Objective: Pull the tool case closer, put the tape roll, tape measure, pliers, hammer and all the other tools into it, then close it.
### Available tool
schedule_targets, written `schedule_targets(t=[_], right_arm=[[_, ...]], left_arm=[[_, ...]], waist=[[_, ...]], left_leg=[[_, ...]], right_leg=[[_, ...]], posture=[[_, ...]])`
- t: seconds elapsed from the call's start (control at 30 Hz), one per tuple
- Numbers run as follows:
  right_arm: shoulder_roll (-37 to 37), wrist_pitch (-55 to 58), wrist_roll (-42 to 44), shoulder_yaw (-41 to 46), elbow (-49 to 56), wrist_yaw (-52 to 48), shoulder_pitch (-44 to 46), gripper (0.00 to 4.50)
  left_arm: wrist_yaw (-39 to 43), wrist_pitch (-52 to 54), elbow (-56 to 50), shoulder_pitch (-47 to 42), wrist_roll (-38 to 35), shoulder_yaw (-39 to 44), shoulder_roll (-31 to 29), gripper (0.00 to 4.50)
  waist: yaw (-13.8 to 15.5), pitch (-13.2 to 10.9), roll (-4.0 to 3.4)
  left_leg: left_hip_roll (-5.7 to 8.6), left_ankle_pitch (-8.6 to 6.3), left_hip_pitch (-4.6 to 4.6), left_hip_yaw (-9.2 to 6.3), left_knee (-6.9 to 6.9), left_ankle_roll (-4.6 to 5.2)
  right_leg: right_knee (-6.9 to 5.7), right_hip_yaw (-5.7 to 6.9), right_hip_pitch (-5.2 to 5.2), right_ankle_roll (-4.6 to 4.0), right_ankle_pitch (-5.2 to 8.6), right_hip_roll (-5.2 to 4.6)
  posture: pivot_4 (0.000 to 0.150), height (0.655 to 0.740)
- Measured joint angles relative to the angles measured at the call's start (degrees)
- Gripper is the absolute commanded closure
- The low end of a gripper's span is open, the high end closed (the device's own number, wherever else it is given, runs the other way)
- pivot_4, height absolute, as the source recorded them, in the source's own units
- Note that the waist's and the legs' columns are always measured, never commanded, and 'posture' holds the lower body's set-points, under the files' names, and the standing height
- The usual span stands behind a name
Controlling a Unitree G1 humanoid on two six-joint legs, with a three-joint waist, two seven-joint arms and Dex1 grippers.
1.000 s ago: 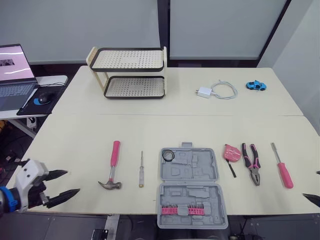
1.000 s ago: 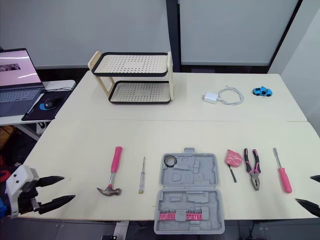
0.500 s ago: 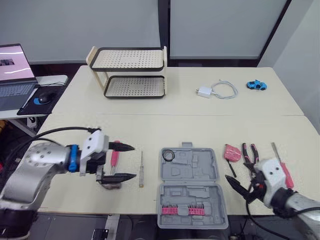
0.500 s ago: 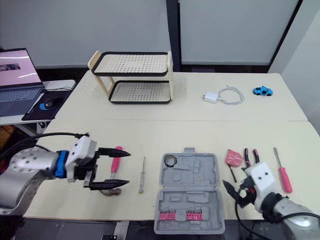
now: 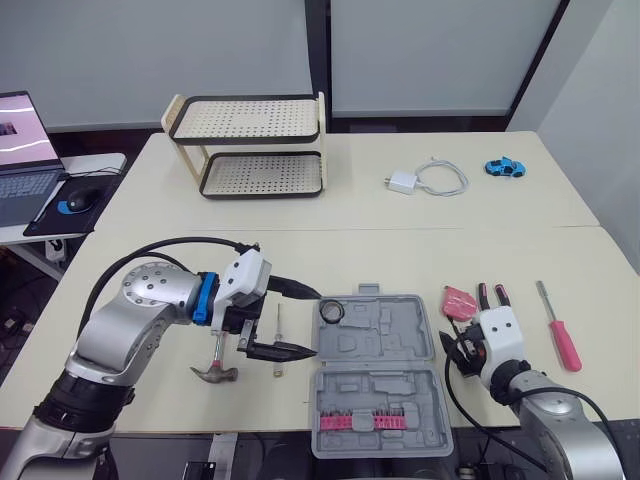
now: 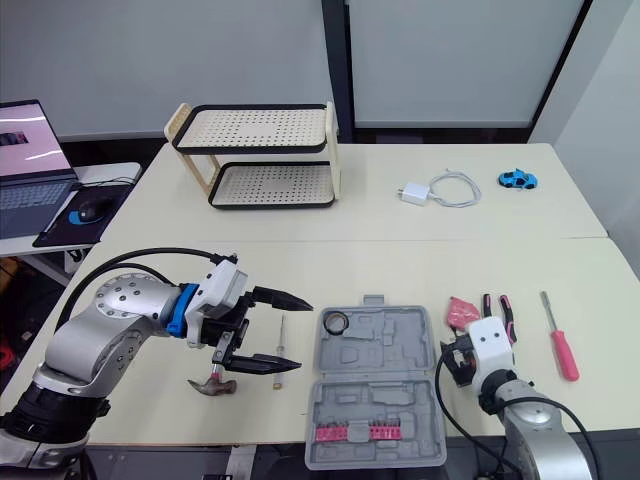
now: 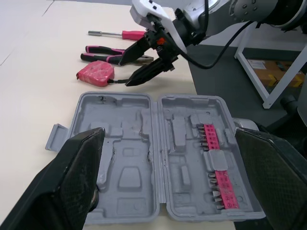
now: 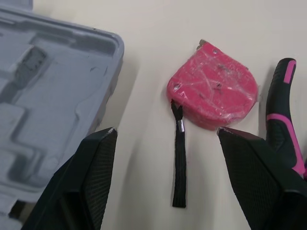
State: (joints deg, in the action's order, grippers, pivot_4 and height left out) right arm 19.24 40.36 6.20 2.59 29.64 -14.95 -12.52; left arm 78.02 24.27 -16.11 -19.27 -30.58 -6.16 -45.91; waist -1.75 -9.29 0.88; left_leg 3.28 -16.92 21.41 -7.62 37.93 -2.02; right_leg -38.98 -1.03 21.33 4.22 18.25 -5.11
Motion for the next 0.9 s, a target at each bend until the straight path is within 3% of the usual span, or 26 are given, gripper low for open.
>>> schedule_targets(t=[0.37, 0.47, 0.73, 0.9], right_arm=[[-5.9, -0.4, -0.5, 0.2, -7.1, 4.4, 3.1, 0.93], [-6.6, -1.0, -0.5, 0.2, -8.1, 5.2, 3.8, 1.51], [-7.4, -1.6, -0.4, 0.8, -9.7, 5.8, 5.1, 4.32], [-7.6, -1.7, -0.4, 0.8, -9.6, 5.7, 5.0, 4.47]], left_arm=[[-0.3, -0.9, 0.0, -0.2, 0.4, -1.3, 1.7, 0.00], [-0.4, -1.1, 0.0, -0.1, 0.3, -1.3, 2.5, 0.00], [-0.9, -1.0, 0.0, -0.1, 0.3, -1.3, 2.5, 0.00], [-1.0, -0.9, -0.1, -0.1, 0.3, -1.3, 2.5, 0.00]], waist=[[0.0, 0.0, -0.02], [-0.1, 0.0, -0.02], [-0.1, 0.0, -0.03], [-0.1, 0.0, -0.03]], left_leg=[[-0.01, 0.00, -0.01, -0.01, 0.00, 0.00], [-0.01, 0.00, -0.01, 0.00, 0.00, -0.01], [-0.02, 0.00, -0.04, 0.00, 0.00, -0.01], [-0.01, 0.00, -0.04, 0.00, 0.00, -0.01]], right_leg=[[-0.01, -0.01, 0.01, 0.00, 0.00, 0.01], [-0.01, -0.01, 0.01, 0.00, 0.00, 0.01], [-0.02, -0.02, 0.00, 0.00, 0.00, 0.02], [-0.02, -0.02, 0.00, 0.00, 0.00, 0.01]], posture=[[0.150, 0.7400], [0.150, 0.7400], [0.150, 0.7400], [0.150, 0.7400]])
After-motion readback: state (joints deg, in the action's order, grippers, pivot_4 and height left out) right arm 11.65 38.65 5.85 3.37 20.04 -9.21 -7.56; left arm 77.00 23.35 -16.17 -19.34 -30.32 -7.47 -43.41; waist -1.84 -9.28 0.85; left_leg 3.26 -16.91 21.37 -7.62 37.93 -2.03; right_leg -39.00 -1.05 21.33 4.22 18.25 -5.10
